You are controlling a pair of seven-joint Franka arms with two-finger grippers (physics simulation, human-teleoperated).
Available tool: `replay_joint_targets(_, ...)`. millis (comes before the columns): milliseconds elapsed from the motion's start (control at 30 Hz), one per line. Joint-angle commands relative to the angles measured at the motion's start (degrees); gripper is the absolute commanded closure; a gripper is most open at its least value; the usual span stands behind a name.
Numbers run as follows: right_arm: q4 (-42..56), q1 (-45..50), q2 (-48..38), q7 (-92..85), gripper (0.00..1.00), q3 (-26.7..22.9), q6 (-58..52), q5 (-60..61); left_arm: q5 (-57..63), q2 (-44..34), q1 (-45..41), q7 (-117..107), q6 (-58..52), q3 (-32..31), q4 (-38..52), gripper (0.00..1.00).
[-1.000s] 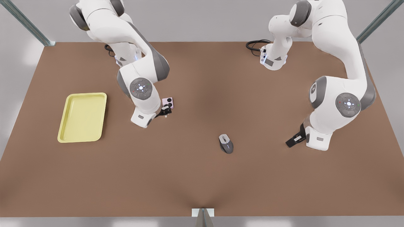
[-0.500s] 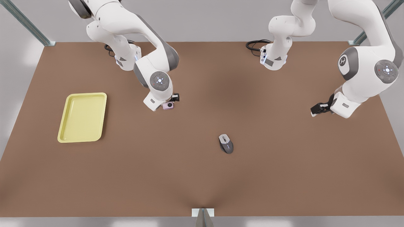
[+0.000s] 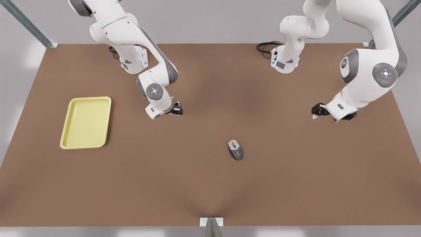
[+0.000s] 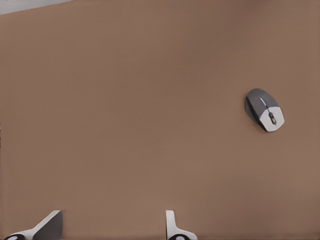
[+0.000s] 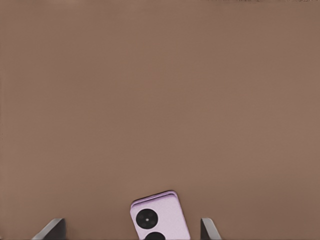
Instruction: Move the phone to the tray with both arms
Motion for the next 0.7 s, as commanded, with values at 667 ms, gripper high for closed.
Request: replay_joint_targets(667, -11.11, 0.62, 1.36, -21.94, 0.00, 2.46, 13.89, -0.78, -0.04, 0.03, 1.41, 1.58, -1.74, -0.49, 2.48, 0.00)
